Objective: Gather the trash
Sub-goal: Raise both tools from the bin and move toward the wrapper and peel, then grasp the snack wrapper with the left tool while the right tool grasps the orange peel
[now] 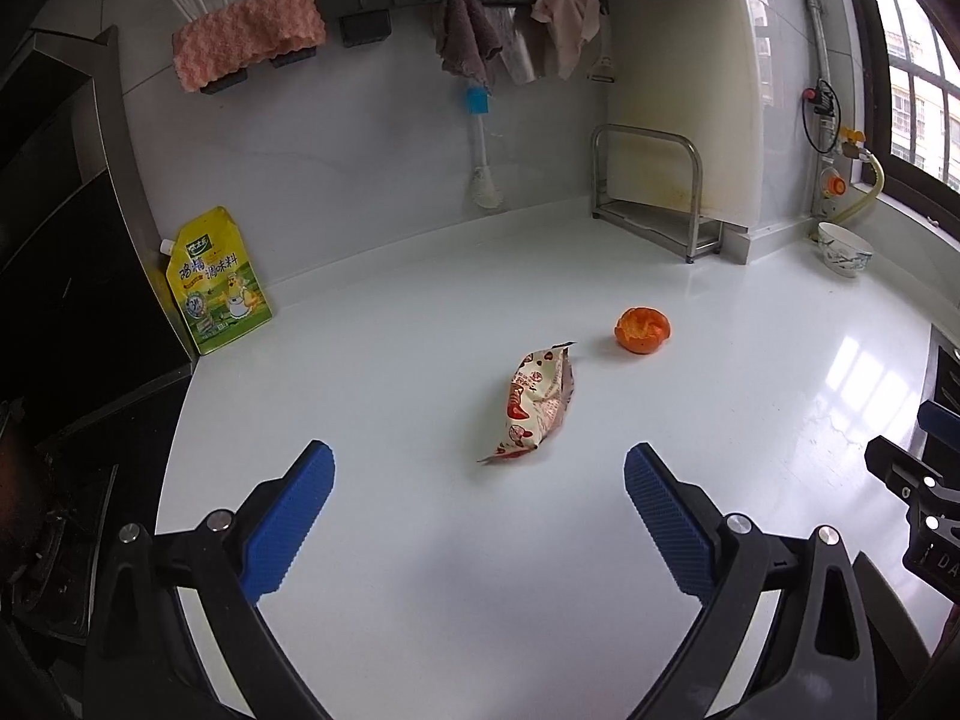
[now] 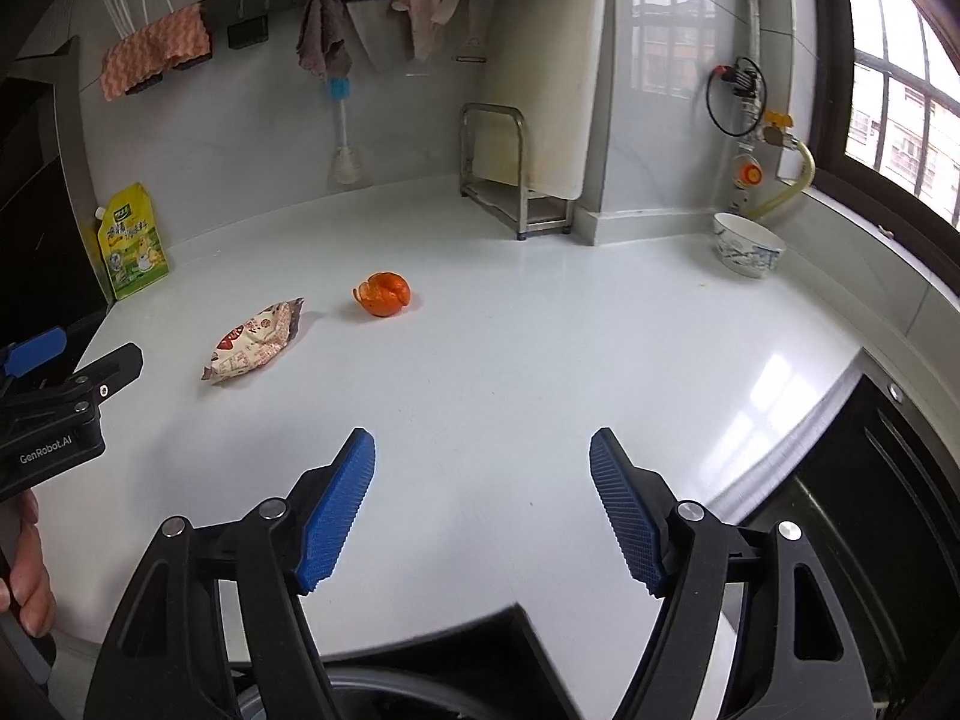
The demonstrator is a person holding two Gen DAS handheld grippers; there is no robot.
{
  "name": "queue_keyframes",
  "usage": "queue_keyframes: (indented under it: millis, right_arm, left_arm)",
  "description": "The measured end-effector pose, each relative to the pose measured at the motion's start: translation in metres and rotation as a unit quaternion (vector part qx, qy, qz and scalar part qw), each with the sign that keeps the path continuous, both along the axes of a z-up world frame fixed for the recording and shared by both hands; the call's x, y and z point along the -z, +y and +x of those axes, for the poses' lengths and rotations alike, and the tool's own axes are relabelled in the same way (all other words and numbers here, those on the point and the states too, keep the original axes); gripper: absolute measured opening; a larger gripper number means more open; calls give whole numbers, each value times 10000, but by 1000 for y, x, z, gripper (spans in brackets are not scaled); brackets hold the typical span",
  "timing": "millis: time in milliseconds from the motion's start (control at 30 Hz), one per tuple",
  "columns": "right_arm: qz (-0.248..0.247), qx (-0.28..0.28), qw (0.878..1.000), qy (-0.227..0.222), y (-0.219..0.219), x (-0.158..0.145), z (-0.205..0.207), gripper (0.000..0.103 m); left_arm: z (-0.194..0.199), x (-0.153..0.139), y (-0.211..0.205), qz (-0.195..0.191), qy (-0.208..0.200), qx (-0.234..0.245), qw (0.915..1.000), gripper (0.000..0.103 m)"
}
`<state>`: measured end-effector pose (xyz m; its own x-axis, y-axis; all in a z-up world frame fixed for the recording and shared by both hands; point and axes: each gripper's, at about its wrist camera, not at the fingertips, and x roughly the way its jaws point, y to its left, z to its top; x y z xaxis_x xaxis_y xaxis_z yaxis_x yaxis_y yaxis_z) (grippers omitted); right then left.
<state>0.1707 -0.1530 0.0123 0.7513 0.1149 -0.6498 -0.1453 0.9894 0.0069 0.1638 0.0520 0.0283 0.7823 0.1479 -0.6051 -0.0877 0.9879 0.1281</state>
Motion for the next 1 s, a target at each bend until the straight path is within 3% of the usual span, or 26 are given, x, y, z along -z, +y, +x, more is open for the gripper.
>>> queue_keyframes:
  millis: [267, 633, 1000]
  right_arm:
    - [-89, -656, 9975, 228, 28, 2, 62, 71]
    - [104, -860, 9937, 716, 43, 31, 119, 71]
    - [58, -1172, 9874, 1060, 61, 47, 171, 71]
  left_arm:
    - [44, 24, 7, -71, 432, 18, 9990, 96]
    - [76, 46, 4, 123, 598, 77, 9981, 96]
    - [102, 60, 7, -121, 822, -69, 9965, 96]
